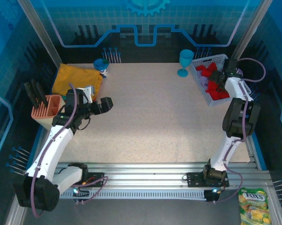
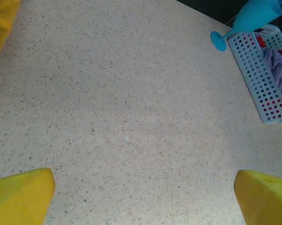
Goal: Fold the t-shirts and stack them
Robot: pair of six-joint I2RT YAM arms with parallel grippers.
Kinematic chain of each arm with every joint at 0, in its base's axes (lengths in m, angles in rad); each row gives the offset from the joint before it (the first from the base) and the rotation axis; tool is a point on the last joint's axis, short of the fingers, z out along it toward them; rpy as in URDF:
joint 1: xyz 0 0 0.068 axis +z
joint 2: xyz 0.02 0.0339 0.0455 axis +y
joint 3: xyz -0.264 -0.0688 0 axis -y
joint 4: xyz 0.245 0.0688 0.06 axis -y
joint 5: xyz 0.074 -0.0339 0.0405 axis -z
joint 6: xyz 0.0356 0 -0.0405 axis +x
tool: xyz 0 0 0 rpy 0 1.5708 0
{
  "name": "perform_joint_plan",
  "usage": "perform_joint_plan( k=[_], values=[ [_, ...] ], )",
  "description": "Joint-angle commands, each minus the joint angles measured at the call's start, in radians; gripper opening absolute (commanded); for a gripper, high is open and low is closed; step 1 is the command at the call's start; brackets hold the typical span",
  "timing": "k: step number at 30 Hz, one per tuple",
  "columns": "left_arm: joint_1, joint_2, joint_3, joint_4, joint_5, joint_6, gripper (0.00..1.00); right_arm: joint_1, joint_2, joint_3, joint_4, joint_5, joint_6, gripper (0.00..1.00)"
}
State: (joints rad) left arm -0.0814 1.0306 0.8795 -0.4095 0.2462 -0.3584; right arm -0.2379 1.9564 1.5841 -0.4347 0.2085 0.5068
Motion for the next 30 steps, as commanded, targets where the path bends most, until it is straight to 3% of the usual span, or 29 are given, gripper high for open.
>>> perform_joint_plan(
  k=[1, 6, 14, 18, 27, 30],
  values=[
    [-0.011, 0.006, -0.007, 0.040, 0.036, -0.020, 0.99, 0.020, -0.099, -0.062, 0.020, -0.011, -0.028, 0.97],
    [-0.015, 0.006, -0.010, 0.042, 0.038, -0.019, 0.99, 0.043, -0.160, -0.146, 0.085, 0.027, -0.048, 0.98],
    [-0.020, 0.003, -0.014, 0.043, 0.040, -0.018, 0.99, 0.063, -0.060, -0.063, 0.139, 0.028, -0.108, 0.98],
    [-0.019, -0.014, -0.027, 0.067, 0.045, -0.044, 0.99, 0.088, -0.085, -0.071, 0.159, 0.114, -0.125, 0.97],
    [-0.022, 0.004, -0.014, 0.052, 0.047, -0.039, 0.99, 0.186, -0.158, -0.098, 0.161, 0.456, -0.158, 0.92],
    [-0.024, -0.001, -0.021, 0.057, 0.049, -0.042, 0.99, 0.203, -0.152, -0.110, 0.237, 0.418, -0.223, 0.92]
  ],
)
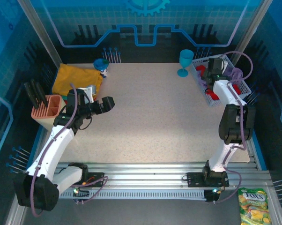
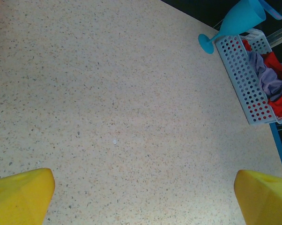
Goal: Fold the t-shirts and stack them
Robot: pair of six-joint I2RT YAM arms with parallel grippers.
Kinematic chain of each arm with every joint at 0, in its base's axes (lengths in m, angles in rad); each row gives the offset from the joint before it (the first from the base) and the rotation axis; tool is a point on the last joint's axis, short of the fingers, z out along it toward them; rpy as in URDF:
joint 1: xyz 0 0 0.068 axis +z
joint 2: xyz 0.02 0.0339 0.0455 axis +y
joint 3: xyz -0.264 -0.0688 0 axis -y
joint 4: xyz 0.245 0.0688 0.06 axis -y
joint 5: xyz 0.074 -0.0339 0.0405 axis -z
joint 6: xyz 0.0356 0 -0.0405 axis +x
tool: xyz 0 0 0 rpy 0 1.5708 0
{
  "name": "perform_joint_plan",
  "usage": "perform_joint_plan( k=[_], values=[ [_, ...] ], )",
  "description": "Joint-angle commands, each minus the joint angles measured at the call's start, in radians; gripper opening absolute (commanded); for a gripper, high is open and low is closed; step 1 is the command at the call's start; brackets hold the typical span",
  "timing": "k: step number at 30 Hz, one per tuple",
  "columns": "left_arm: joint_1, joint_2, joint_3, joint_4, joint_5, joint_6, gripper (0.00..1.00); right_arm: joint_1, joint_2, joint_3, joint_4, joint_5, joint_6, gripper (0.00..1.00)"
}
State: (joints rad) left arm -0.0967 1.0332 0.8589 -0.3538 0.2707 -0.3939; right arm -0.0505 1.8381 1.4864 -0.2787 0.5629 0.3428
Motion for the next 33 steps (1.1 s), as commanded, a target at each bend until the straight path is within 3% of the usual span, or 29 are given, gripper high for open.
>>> perform_joint_plan(
  k=[1, 3, 6, 16, 20, 25, 33],
  values=[
    [-0.008, -0.004, 0.003, -0.002, 0.028, -0.005, 0.99, 0.011, -0.026, -0.013, 0.107, 0.003, -0.063, 0.92],
    [-0.011, -0.005, 0.006, -0.005, 0.028, -0.001, 0.99, -0.006, -0.009, -0.012, 0.150, -0.109, -0.057, 0.93],
    [-0.011, -0.005, 0.006, 0.003, 0.026, 0.001, 0.99, -0.007, 0.024, 0.003, 0.189, -0.125, -0.075, 0.93],
    [-0.015, 0.024, 0.018, 0.025, 0.033, -0.008, 0.99, 0.039, 0.113, 0.083, 0.198, 0.068, -0.036, 0.92],
    [-0.015, 0.025, 0.017, 0.022, 0.024, 0.004, 0.99, 0.083, 0.129, 0.157, 0.115, 0.181, -0.034, 0.91],
    [-0.015, 0.030, 0.024, 0.016, 0.029, 0.005, 0.99, 0.092, 0.022, 0.104, -0.005, 0.220, 0.050, 0.89],
    [-0.018, 0.041, 0.022, 0.021, 0.054, -0.013, 0.99, 0.058, -0.053, 0.091, -0.224, 0.150, 0.084, 0.81]
  ],
)
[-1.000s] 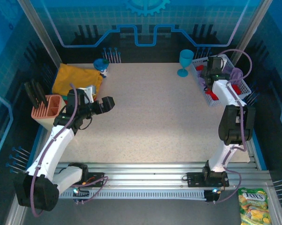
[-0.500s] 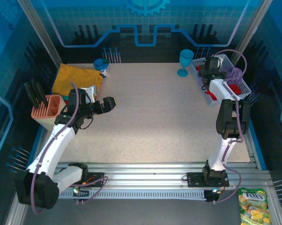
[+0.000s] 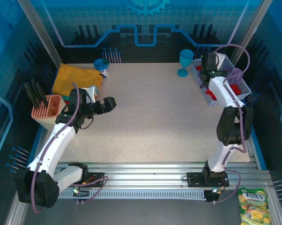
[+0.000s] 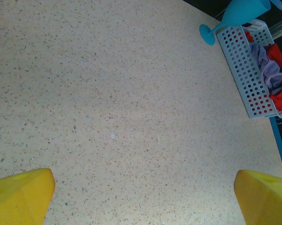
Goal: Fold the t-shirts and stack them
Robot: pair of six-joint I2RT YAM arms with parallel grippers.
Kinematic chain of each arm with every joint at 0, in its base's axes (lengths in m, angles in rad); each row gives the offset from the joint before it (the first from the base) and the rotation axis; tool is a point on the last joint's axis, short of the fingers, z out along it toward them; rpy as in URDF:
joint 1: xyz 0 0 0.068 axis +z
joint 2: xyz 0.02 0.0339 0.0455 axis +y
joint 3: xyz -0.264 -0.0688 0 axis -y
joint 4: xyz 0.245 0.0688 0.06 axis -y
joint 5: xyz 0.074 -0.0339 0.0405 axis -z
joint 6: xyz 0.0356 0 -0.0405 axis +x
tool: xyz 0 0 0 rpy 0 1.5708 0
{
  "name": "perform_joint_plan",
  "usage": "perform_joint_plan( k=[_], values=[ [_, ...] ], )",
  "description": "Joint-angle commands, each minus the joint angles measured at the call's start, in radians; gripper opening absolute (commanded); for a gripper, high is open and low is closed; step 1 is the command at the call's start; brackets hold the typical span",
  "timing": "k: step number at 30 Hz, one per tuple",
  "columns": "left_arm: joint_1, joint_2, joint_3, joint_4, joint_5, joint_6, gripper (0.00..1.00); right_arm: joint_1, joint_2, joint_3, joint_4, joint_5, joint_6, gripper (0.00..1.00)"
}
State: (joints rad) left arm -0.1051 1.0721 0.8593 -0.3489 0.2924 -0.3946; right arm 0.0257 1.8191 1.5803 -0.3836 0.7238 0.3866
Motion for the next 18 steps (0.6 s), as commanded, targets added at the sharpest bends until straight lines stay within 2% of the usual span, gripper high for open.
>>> perform_joint_plan(
  k=[1, 7, 11, 18],
  values=[
    [-0.010, 0.002, 0.020, 0.020, 0.034, -0.014, 0.99, -0.021, -0.036, -0.011, -0.133, -0.014, 0.045, 0.80],
    [-0.009, -0.003, 0.020, 0.021, 0.042, -0.019, 0.99, -0.011, -0.011, 0.019, -0.220, -0.042, 0.065, 0.76],
    [-0.010, -0.012, 0.012, 0.029, 0.040, -0.019, 0.99, -0.007, -0.023, 0.001, -0.275, -0.008, 0.111, 0.64],
    [-0.010, -0.010, 0.006, 0.044, 0.052, -0.029, 0.99, -0.006, -0.040, -0.067, -0.231, -0.091, 0.072, 0.61]
  ],
)
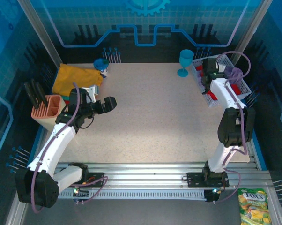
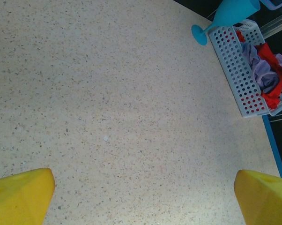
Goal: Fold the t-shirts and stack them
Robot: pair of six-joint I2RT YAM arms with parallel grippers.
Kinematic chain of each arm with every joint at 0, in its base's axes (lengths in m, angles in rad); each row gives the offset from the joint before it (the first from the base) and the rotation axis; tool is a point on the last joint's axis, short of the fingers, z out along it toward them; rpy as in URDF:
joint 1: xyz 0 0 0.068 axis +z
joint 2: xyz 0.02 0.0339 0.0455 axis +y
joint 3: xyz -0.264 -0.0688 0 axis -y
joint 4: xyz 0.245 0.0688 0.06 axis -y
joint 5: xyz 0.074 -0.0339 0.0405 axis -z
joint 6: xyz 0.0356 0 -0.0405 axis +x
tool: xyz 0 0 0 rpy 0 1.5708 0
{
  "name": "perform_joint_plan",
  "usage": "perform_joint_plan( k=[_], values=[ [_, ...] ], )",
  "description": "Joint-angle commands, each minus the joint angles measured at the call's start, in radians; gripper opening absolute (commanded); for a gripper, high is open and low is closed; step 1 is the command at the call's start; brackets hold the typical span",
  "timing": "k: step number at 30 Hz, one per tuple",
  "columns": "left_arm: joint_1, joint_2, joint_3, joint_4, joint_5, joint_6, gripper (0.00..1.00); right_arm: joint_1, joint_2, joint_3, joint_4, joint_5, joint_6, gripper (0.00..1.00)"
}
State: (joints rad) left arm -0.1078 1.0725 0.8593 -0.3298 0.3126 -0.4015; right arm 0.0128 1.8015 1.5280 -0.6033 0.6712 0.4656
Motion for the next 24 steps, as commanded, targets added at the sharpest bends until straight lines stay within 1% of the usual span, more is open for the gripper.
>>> perform_joint_plan(
  k=[1, 8, 13, 16, 18, 22, 24],
  values=[
    [-0.007, -0.010, 0.008, 0.023, 0.033, -0.022, 0.99, 0.009, -0.019, -0.018, -0.005, -0.050, -0.016, 0.62],
    [-0.007, -0.024, 0.003, 0.016, 0.025, -0.018, 0.99, 0.013, -0.005, -0.032, 0.036, -0.078, -0.057, 0.62],
    [-0.007, -0.026, 0.006, 0.012, 0.025, -0.016, 0.99, 0.013, 0.035, -0.008, 0.022, -0.089, -0.069, 0.62],
    [-0.007, -0.033, 0.007, 0.011, 0.022, -0.014, 0.99, 0.005, 0.037, -0.016, 0.026, -0.083, -0.058, 0.55],
    [-0.007, -0.036, 0.006, 0.007, 0.021, -0.012, 0.99, -0.005, 0.034, -0.023, 0.028, -0.081, -0.050, 0.46],
    [-0.007, -0.037, 0.006, 0.007, 0.020, -0.012, 0.99, -0.010, 0.023, -0.023, 0.022, -0.063, -0.058, 0.35],
    [-0.007, -0.036, 0.005, 0.010, 0.022, -0.013, 0.99, -0.010, 0.012, -0.024, 0.022, -0.054, -0.065, 0.25]
  ],
)
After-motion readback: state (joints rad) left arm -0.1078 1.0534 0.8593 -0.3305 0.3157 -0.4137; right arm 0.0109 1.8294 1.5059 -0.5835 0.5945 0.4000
